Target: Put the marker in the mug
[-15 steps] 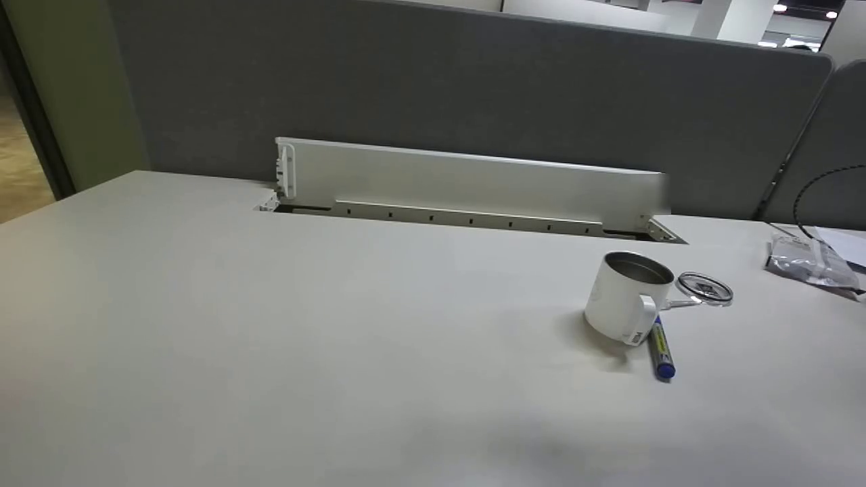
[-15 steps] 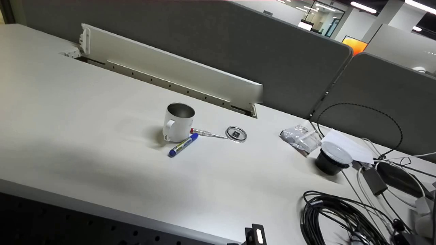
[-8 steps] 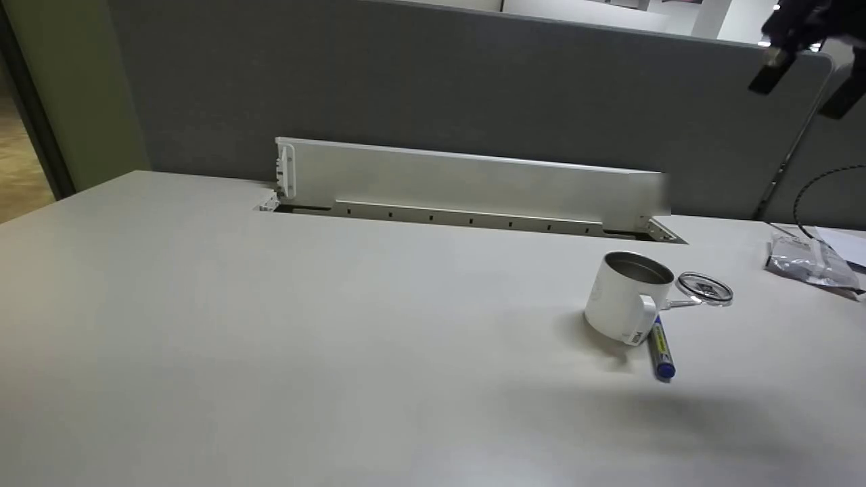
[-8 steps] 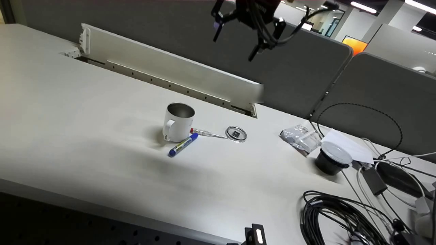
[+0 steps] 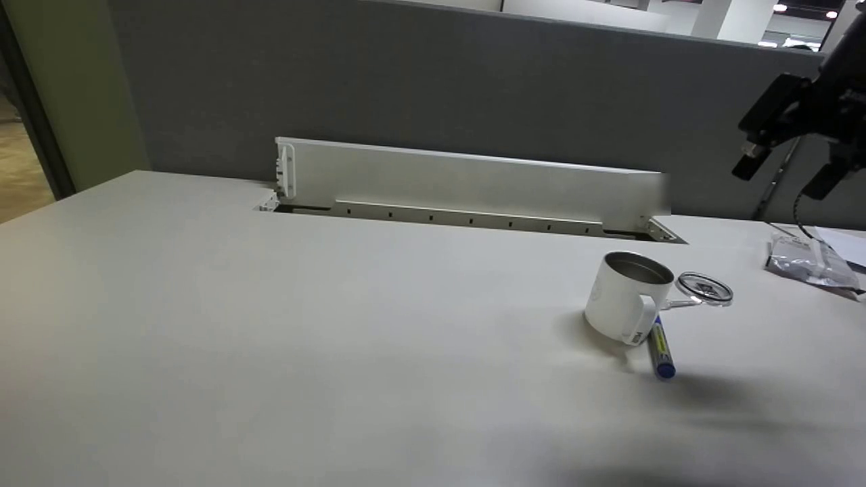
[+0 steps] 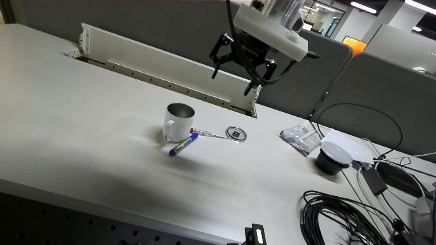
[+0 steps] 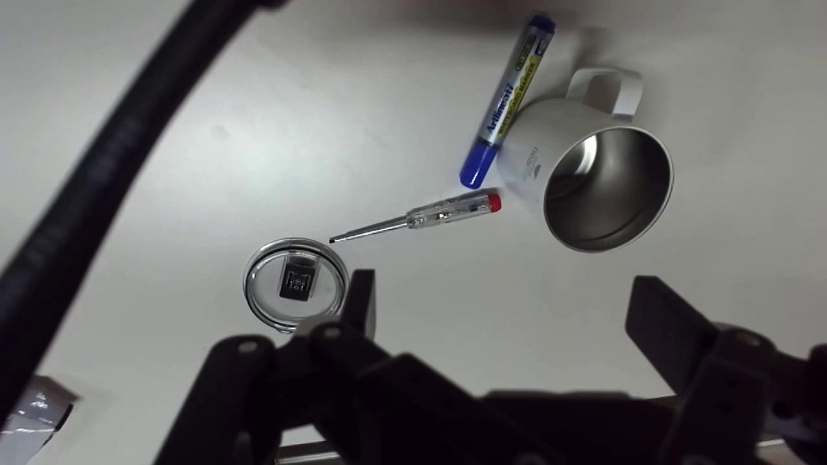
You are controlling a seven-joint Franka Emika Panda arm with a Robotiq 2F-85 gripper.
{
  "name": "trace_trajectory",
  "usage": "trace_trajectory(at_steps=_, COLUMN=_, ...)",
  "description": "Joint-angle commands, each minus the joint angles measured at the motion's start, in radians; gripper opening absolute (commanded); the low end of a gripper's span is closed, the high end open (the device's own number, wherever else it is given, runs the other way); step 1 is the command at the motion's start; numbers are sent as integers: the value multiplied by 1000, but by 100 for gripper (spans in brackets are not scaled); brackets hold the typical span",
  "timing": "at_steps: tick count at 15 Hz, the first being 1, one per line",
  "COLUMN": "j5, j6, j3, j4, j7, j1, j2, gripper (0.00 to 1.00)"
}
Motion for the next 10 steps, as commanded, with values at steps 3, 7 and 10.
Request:
trace_trajectory(at_steps=3, j5=-19, j6=3, j3=55, j4=0, j7=16, j1=-56, j2=-7, gripper=100)
trace_trajectory(at_steps=7, j5=-54, j6=25, j3=73, j4=22, j7=47, j1=-80, j2=72, gripper=100)
trace_trajectory(at_steps=10, j5=-81, j6=101, j3=89, j4=33, j7=75, j1=-115, j2=187, gripper=100)
